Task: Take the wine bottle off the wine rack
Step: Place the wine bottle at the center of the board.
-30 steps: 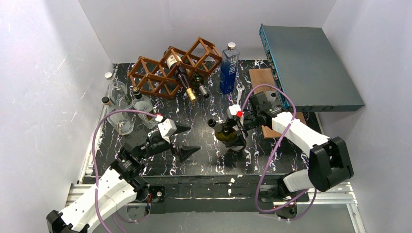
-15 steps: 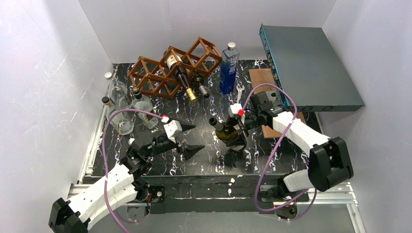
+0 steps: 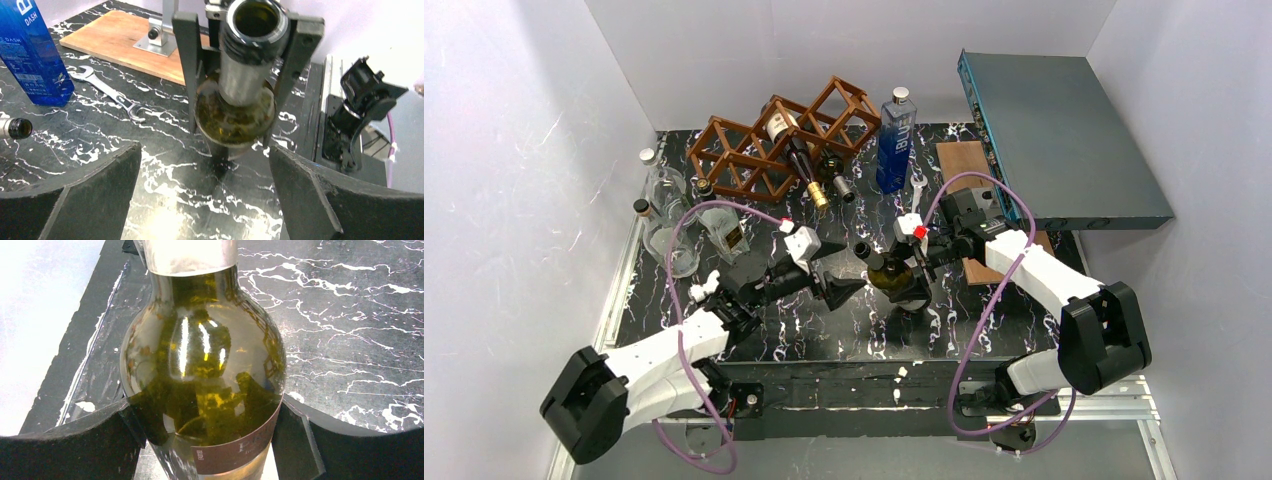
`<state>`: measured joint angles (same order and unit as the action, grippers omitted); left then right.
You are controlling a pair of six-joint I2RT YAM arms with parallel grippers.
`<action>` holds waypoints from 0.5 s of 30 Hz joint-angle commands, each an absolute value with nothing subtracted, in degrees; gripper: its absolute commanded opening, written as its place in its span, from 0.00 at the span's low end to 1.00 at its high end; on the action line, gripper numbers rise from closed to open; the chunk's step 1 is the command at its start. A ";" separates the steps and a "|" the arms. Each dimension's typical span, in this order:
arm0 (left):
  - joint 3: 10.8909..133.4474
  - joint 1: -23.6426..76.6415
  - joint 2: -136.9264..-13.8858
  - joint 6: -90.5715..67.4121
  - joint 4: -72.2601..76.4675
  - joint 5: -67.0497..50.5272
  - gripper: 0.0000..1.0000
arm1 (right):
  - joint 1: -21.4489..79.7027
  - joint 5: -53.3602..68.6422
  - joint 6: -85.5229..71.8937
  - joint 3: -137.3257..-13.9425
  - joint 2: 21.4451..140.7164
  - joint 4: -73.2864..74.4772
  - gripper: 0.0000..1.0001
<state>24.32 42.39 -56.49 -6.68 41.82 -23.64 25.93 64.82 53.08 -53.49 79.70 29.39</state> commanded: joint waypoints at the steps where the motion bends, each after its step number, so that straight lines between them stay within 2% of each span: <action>1: 27.40 42.85 -59.94 -11.55 53.68 -21.52 0.97 | 25.66 70.08 53.24 -53.29 78.40 27.34 0.04; 7: 30.53 42.97 -64.27 -15.66 56.01 -22.08 0.81 | 25.64 70.11 53.30 -53.09 78.39 27.25 0.04; 15: 31.68 43.30 -65.88 -17.24 57.90 -23.99 0.78 | 25.58 70.05 53.30 -53.00 78.40 27.11 0.04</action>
